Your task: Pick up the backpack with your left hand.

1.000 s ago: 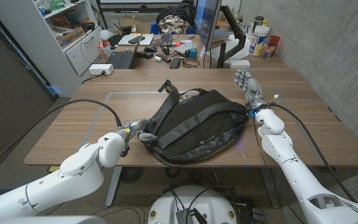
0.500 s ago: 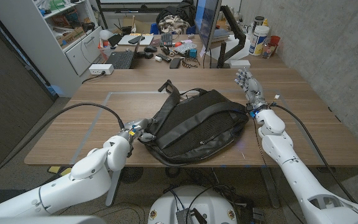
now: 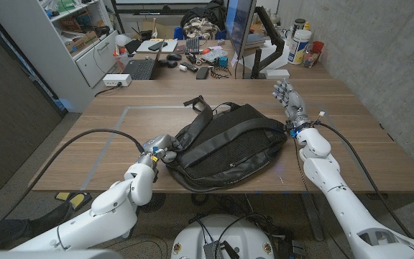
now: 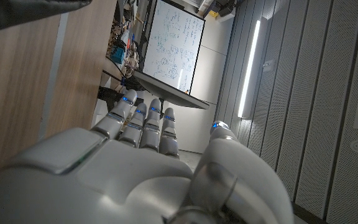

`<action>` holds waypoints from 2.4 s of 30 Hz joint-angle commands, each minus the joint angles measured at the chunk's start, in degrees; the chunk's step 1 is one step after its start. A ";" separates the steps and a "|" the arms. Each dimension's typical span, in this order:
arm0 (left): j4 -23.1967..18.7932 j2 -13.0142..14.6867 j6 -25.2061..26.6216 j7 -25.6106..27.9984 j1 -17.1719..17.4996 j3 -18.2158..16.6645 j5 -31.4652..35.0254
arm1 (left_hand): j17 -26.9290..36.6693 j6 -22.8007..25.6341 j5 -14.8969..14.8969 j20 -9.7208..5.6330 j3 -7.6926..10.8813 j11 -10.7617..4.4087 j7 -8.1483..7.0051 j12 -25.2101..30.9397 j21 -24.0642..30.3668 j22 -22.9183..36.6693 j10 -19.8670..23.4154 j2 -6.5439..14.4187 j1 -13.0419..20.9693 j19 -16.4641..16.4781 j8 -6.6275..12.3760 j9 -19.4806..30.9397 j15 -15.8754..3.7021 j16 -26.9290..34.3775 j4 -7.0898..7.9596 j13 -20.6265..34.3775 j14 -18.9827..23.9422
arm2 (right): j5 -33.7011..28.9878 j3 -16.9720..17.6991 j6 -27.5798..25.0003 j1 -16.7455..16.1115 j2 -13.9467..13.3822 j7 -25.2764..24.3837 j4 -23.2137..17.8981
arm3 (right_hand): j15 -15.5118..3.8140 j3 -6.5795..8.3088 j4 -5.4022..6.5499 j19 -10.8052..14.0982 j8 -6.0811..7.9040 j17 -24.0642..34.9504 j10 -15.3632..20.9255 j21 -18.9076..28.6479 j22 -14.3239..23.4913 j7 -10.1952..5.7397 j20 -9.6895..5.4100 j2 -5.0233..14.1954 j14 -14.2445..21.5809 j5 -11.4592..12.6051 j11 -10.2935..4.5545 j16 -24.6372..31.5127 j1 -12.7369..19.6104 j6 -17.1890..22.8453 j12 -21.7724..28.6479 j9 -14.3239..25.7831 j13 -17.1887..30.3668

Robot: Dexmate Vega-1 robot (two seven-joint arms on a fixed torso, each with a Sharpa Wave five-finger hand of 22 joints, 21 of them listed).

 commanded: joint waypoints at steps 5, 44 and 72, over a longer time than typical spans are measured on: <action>4.01 -5.93 -6.06 8.84 2.28 -2.40 -2.70 | 10.72 5.93 2.00 -2.96 1.64 0.07 2.11 1.65 1.24 0.32 3.44 1.25 3.17 1.71 1.46 -1.71 -9.25 2.59 0.37 2.37 11.96 | 0.80 0.49 0.35 -0.67 -0.15 0.36 -0.38 | -0.03 0.16 -0.34 0.15 0.04 0.16 0.53 -0.35 0.13 -0.26 0.15 0.19 0.76 0.23 -0.14 0.04 -0.37 0.76 0.09 0.30 0.06; 14.07 -15.93 -30.32 13.96 -3.78 -9.69 -14.08 | 11.00 7.21 7.30 -3.93 4.87 0.11 2.35 1.89 1.08 -0.04 5.32 -1.10 0.63 0.62 2.20 -2.13 -9.77 -1.43 0.86 4.83 14.64 | 0.63 0.42 1.59 -1.53 -0.10 -1.52 -1.65 | -0.15 0.14 -0.49 0.43 0.02 0.13 0.80 -1.11 0.16 -0.19 -0.24 0.47 1.03 0.25 0.11 -0.03 -0.48 0.97 0.10 0.31 0.08; 7.80 -9.62 -22.93 2.61 -12.04 -13.26 -17.34 | 11.33 7.45 9.94 -2.42 6.68 -0.30 1.55 1.33 0.86 0.03 6.31 -1.84 -0.49 -0.34 2.71 -2.06 -8.72 -3.75 0.62 5.02 15.65 | 0.46 0.02 2.30 -1.10 0.01 -2.78 -2.21 | -0.33 0.19 -0.63 0.67 -0.02 0.11 1.01 -1.54 0.17 -0.13 -0.38 0.67 1.13 0.26 0.35 -0.10 -0.45 1.03 0.11 0.31 0.09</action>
